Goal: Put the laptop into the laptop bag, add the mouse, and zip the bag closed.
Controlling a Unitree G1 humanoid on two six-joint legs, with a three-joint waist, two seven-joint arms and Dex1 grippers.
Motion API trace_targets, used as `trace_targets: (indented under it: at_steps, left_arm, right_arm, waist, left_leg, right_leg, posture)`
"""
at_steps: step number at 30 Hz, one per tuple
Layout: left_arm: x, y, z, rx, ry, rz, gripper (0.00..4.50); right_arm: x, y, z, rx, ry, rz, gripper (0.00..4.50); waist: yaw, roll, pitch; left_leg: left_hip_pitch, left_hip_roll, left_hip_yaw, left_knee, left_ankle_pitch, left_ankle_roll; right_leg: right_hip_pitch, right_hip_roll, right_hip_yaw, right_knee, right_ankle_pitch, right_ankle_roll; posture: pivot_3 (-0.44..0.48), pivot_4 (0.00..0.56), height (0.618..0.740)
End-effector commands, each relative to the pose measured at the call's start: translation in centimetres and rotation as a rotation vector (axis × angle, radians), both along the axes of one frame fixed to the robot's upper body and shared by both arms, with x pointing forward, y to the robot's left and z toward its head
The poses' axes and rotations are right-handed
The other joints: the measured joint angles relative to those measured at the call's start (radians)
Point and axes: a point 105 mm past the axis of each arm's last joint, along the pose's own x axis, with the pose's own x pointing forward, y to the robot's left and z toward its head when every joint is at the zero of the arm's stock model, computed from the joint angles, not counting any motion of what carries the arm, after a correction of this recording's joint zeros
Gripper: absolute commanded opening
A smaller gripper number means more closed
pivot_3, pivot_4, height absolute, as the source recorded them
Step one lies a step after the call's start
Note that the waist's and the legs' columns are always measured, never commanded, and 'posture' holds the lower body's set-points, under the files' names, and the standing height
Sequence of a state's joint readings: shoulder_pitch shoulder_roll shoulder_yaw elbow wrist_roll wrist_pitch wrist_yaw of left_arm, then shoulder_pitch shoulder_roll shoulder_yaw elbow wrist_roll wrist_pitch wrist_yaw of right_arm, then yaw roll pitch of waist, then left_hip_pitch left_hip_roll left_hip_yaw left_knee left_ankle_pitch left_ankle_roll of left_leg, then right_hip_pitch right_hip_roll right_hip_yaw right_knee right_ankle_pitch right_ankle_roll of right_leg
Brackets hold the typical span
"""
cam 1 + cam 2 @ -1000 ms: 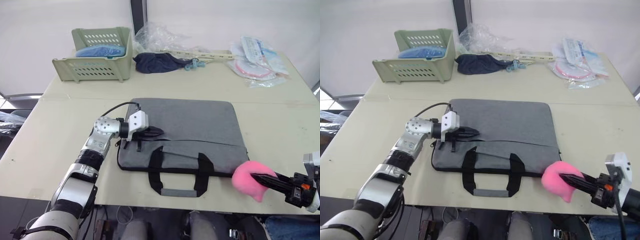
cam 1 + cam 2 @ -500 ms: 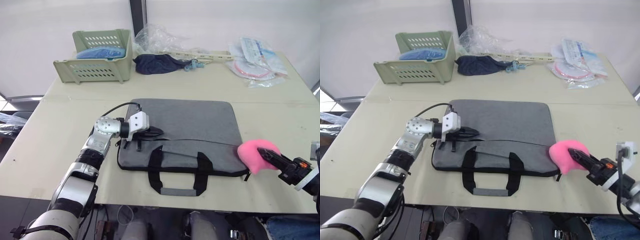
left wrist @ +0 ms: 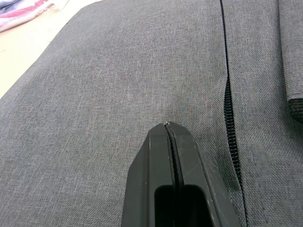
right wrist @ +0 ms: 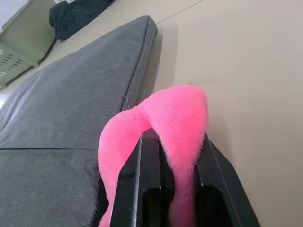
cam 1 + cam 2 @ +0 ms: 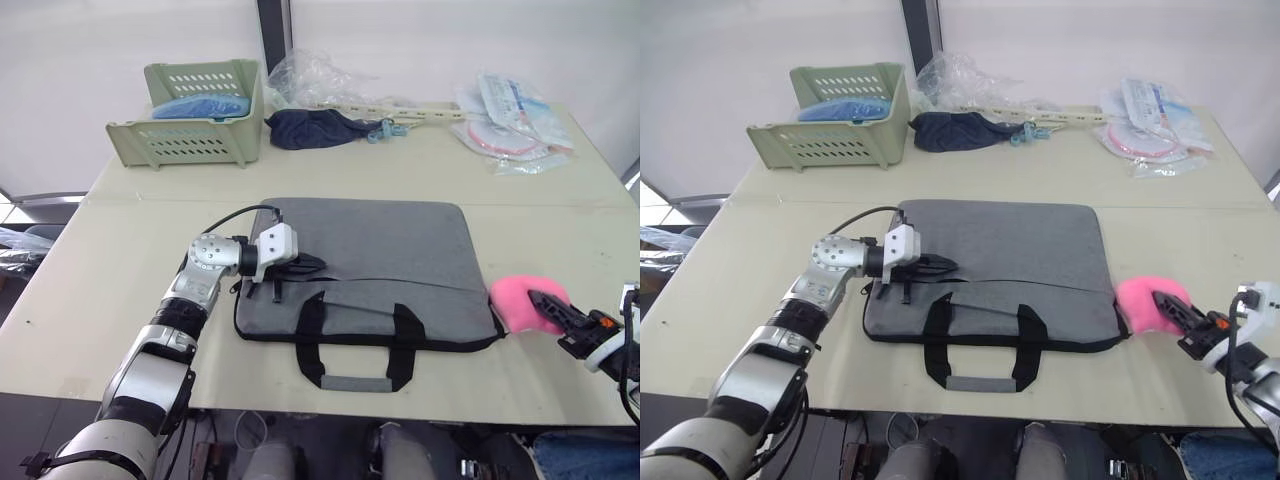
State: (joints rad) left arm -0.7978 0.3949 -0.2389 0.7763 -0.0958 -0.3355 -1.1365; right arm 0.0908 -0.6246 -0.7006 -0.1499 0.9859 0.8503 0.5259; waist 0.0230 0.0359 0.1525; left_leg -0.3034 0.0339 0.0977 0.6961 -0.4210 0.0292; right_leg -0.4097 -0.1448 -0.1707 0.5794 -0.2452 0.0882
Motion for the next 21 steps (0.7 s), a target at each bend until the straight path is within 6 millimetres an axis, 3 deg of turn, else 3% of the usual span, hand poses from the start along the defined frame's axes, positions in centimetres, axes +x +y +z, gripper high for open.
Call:
trace_targets:
  at_steps: [1, 8, 21]
  left_arm:
    - [-2.5, 2.4, -7.6, 0.212, 0.246, 0.021, 0.00]
    - [-2.5, 2.5, -7.7, 0.240, 0.240, 0.009, 0.00]
    - [-2.7, 2.8, -7.8, 0.242, 0.245, 0.008, 0.00]
  right_arm:
    - [0.9, -0.1, 1.4, -0.022, -0.062, -0.046, 0.00]
    - [3.5, 1.4, 1.5, 0.005, -0.092, -0.064, 0.00]
    - [6.4, 0.2, 1.6, -0.007, -0.131, -0.211, 0.00]
  waist:
    - [0.000, 0.000, 0.000]
    - [-0.002, 0.001, -0.001]
    - [-0.017, 0.002, -0.001]
  left_leg:
    - [0.000, 0.000, 0.000, 0.000, 0.000, 0.000]
    - [0.000, 0.000, 0.000, 0.000, 0.000, 0.000]
    - [0.000, -0.001, 0.000, -0.001, 0.001, 0.001]
  right_leg:
    - [0.000, 0.000, 0.000, 0.000, 0.000, 0.000]
    - [-0.001, -0.001, 0.000, 0.001, 0.000, 0.000]
    - [-0.001, -0.002, 0.001, 0.003, 0.000, 0.000]
  posture:
    - [0.000, 0.150, 0.740]
    - [0.000, 0.150, 0.740]
    - [0.000, 0.150, 0.740]
